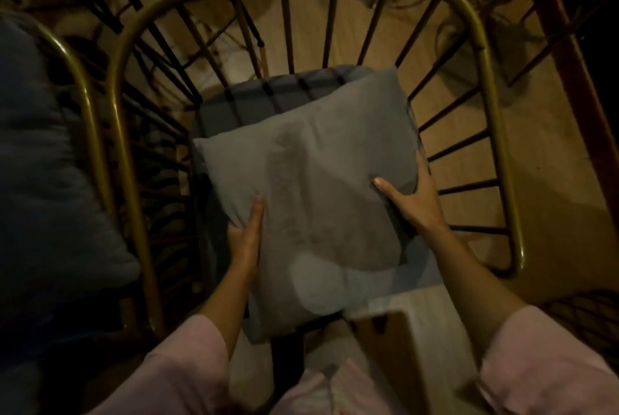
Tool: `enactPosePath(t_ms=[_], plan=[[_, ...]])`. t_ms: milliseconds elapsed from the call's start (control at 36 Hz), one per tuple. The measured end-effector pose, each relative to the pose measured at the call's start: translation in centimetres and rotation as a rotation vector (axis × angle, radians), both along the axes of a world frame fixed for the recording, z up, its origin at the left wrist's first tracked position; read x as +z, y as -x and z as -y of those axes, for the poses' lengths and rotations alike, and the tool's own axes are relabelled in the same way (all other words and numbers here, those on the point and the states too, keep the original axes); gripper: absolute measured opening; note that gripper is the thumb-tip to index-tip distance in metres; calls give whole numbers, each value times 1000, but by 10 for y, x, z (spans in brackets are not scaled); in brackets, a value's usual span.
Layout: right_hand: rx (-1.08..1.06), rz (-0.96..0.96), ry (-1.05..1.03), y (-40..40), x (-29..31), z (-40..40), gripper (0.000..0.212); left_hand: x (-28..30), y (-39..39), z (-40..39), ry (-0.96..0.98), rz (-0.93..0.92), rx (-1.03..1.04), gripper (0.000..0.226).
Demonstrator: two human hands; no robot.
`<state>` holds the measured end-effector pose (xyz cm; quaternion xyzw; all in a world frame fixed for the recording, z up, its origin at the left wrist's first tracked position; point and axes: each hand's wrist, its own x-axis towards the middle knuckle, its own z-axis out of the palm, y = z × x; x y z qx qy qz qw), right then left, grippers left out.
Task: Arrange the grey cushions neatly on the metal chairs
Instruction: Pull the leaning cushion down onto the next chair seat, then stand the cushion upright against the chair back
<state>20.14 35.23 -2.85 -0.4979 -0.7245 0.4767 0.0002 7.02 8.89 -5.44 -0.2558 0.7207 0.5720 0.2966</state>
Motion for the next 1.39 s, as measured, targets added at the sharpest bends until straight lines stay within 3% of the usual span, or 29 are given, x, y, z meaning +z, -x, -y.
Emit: enactPosePath(t_ms=[56,167,222,444,583,694,889,1028,1167,1278,1389], plan=[[22,39,56,-8,-18,6,121,-7,-1,3,16,-23,-66,89],[174,245,98,-24,-58,16,136,-25,1,9,183,-10,-291,144],[156,296,75,-19,-60,20,137,-30,5,10,242,15,-371,152],[-56,348,32,2,-46,39,131,-16,18,32,142,-61,-483,129],[-91,310,-139,36,-12,93,83,34,35,42,115,-305,-498,102],[36,137,-157,79,14,145,66,87,66,74,190,-567,-465,90],[356,-133,96,178,77,233,67,165,138,186,411,-874,-267,80],[492,-175,136,249,105,296,65,177,185,275,439,-884,-73,76],[544,-229,229,306,122,354,64,181,225,345,579,-980,-168,71],[481,-212,306,346,120,384,86,181,270,394,721,-858,-136,76],[292,-191,416,373,111,398,94,179,308,434,709,-659,-23,82]])
